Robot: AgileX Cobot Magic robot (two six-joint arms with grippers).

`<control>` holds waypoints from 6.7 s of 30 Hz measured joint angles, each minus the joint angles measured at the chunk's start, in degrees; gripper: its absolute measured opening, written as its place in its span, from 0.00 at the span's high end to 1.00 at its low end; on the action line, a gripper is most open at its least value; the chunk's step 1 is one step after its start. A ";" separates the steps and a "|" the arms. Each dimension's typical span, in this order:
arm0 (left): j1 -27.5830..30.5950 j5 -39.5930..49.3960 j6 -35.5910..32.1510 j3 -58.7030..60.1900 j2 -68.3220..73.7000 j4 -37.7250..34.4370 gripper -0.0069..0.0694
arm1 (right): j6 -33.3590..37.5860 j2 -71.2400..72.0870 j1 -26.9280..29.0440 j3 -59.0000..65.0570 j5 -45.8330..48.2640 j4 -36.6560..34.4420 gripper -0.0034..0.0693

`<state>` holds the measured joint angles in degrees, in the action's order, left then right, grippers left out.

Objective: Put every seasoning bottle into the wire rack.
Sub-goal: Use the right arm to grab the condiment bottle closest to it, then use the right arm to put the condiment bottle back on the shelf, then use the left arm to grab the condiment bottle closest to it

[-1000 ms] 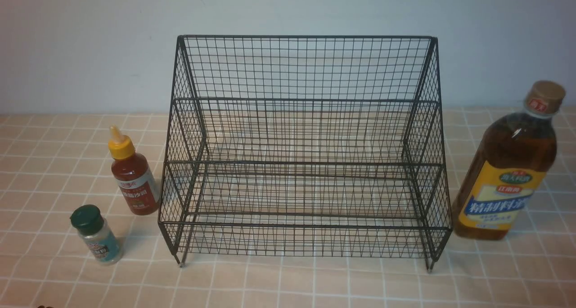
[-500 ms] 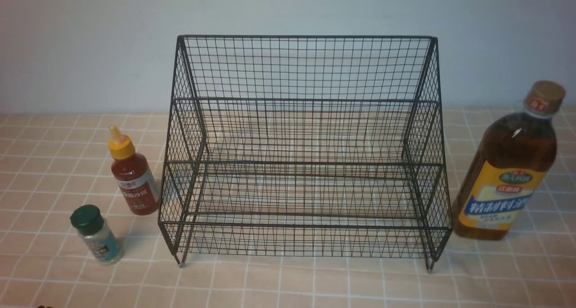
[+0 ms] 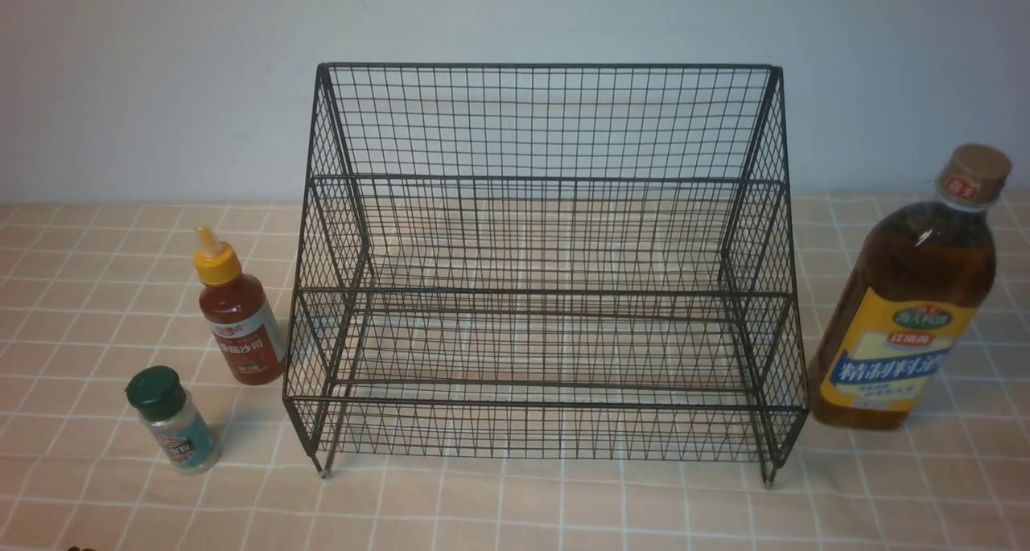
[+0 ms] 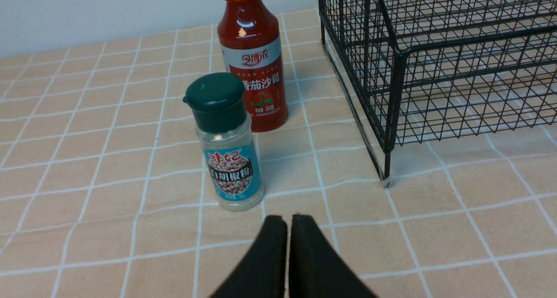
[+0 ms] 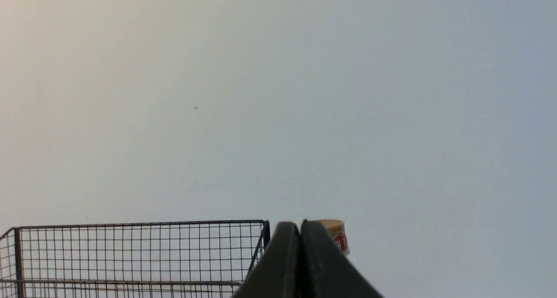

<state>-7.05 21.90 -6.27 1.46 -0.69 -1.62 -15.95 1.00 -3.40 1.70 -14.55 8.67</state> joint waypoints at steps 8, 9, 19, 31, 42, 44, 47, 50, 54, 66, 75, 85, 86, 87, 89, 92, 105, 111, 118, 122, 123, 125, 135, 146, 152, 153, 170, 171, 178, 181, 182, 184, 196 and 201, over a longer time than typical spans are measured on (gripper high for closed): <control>0.00 0.00 0.00 0.00 0.00 0.00 0.92 | -2.67 -0.39 0.00 -0.69 -7.06 -8.28 0.97; 0.00 0.00 0.00 0.00 0.00 0.00 0.92 | -2.71 -1.05 0.00 -1.60 -6.96 -8.67 0.97; 0.00 0.00 0.00 0.00 0.00 0.00 0.92 | -2.85 -23.65 0.00 -20.83 2.87 -3.61 0.89; 0.00 0.00 0.00 0.00 0.00 0.00 0.92 | -4.23 -54.84 0.00 -35.96 3.92 1.63 0.43; 0.00 0.00 0.00 0.00 0.00 0.00 0.92 | -4.23 -72.66 0.00 -39.05 2.17 1.63 0.29; 0.00 0.00 0.00 0.00 0.00 0.00 0.92 | -4.23 -75.22 0.00 -39.05 2.17 1.68 0.33; 0.00 0.00 0.00 0.00 0.00 0.00 0.92 | -3.81 -75.81 0.00 -39.05 1.30 3.21 0.50; 0.00 0.00 0.00 0.00 0.00 0.00 0.92 | -2.86 -75.76 0.13 -39.10 0.63 5.48 0.52; 0.00 0.00 0.00 0.00 0.00 0.00 0.92 | -3.29 -74.12 0.13 -40.33 4.47 8.56 0.53; 0.00 0.00 0.00 0.00 0.00 0.00 0.92 | -4.14 -63.58 0.02 -61.84 26.55 10.22 0.53; 0.00 0.00 0.00 0.00 0.00 0.00 0.92 | -4.06 -63.52 -5.67 -74.51 29.93 9.97 0.53; 0.00 0.00 0.00 0.00 0.00 -0.05 0.92 | -4.38 -70.49 -13.61 -80.67 26.20 9.42 0.53; 0.00 0.00 0.00 0.00 0.00 -0.05 0.92 | -4.44 -71.48 -14.09 -80.72 25.26 9.42 0.53; 0.00 0.00 0.00 0.00 0.00 -0.05 0.92 | -4.44 -72.74 -14.59 -80.72 23.89 9.36 0.53; 0.00 0.00 0.00 0.00 0.00 -0.05 0.92 | -4.44 -74.27 -14.98 -80.72 22.01 9.03 0.53; 0.00 0.00 0.00 0.00 0.00 -0.05 0.92 | -5.82 -78.60 -15.13 -80.72 18.11 6.87 0.53; 0.00 0.00 0.00 0.00 0.00 -0.05 0.92 | -6.80 -88.98 -15.13 -80.80 3.34 2.16 0.53; 0.00 0.00 0.00 0.00 0.00 -0.05 0.92 | -6.80 -89.81 -15.13 -80.87 1.44 2.10 0.53; 0.00 0.00 0.00 0.00 0.00 -0.05 0.92 | -0.87 -90.59 -15.13 -80.87 -3.19 -1.30 0.53; 0.00 0.00 0.00 0.00 0.00 -0.05 0.92 | 4.50 -90.59 -15.13 -80.87 -2.94 -4.04 0.53; 0.00 0.00 0.00 0.00 0.00 -0.05 0.92 | 5.46 -90.59 -15.13 -80.87 -2.25 -4.55 0.53; 0.00 0.00 0.00 0.00 0.00 -0.05 0.92 | 6.29 -90.76 -15.13 -80.87 -0.89 -5.02 0.53; 0.00 0.00 0.00 0.00 0.00 -0.05 0.92 | 6.36 -92.89 -15.13 -80.80 5.08 -5.61 0.53; 0.00 0.00 0.00 0.00 0.00 -0.05 0.92 | 6.30 -93.06 -15.13 -80.80 21.27 -6.04 0.53; 0.00 0.00 0.00 0.00 0.00 -0.05 0.92 | 6.01 -94.67 -15.18 -80.80 29.05 -6.42 0.53; 0.00 0.00 0.00 0.00 0.00 -0.05 0.92 | 6.01 -94.93 -15.20 -80.80 29.52 -6.42 0.53; 0.00 0.00 0.00 0.00 0.00 -0.17 0.92 | 6.32 -92.68 -15.43 -81.46 30.52 -6.48 0.35; 0.00 0.00 0.00 0.00 0.00 -0.17 0.92 | 6.32 -92.38 -15.43 -81.46 30.64 -6.48 0.34; 0.00 0.00 0.00 0.00 0.00 -0.17 0.92 | 7.92 -79.42 -15.43 -81.63 43.30 -6.48 0.29; 0.00 0.00 0.00 0.00 0.00 -0.17 0.92 | 9.27 -72.36 -15.43 -81.80 55.23 -6.48 0.37; 0.00 0.00 0.00 0.00 0.00 -0.17 0.92 | 9.38 -71.48 -15.43 -81.81 56.94 -6.48 0.38; 0.00 0.00 0.00 0.00 0.00 -0.17 0.92 | 10.72 -66.34 -15.43 -81.91 68.04 -6.48 0.51; 0.00 0.00 0.00 0.00 0.00 -0.17 0.92 | 11.94 -39.36 -15.43 -69.55 80.52 -20.77 0.97; 0.00 0.00 0.00 0.00 0.00 -0.17 0.92 | 11.94 -27.11 -15.43 -58.33 65.30 -27.30 0.97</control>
<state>-7.05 21.90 -6.27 1.46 -0.69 -1.79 -4.01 -26.11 -18.84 -56.63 50.74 -18.63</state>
